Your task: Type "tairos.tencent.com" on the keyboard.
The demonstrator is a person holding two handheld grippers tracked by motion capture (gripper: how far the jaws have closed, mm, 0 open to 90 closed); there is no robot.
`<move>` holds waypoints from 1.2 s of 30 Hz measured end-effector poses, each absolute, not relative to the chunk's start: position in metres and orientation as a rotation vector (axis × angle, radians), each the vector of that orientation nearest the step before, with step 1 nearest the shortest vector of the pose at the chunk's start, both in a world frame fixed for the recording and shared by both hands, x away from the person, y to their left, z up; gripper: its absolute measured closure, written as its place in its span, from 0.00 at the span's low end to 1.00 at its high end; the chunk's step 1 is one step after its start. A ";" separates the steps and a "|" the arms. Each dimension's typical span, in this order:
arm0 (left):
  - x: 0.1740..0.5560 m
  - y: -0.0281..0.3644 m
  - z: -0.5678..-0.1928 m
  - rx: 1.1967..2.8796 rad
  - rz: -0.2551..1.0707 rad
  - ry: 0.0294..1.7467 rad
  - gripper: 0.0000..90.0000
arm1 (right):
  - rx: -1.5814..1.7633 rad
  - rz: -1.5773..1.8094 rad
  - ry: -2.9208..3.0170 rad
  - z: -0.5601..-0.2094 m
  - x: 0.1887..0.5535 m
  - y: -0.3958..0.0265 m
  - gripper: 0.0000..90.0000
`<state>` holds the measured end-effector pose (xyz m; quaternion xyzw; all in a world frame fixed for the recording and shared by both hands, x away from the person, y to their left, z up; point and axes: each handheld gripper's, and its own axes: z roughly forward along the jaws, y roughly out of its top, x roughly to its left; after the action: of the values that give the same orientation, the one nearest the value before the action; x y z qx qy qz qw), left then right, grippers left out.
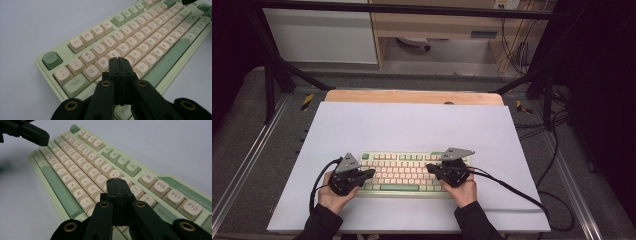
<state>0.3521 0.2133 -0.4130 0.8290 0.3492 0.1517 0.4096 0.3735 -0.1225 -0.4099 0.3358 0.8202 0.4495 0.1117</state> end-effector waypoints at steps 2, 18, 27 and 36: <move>0.353 0.211 -0.412 2.092 0.383 0.877 1.00 | 0.993 1.320 2.406 -0.409 0.372 -0.127 1.00; 0.365 0.198 -0.426 2.132 0.369 0.897 1.00 | 1.022 1.331 2.383 -0.414 0.361 -0.155 1.00; 0.364 0.198 -0.428 2.133 0.375 0.893 1.00 | 1.021 1.324 2.387 -0.415 0.360 -0.156 1.00; 0.363 0.197 -0.428 2.136 0.381 0.883 1.00 | 1.022 1.327 2.386 -0.416 0.360 -0.156 1.00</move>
<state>0.3628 0.1972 -0.4280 0.8401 0.3473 0.1497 0.3889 0.3597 -0.1555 -0.4162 0.3484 0.8131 0.4524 0.1129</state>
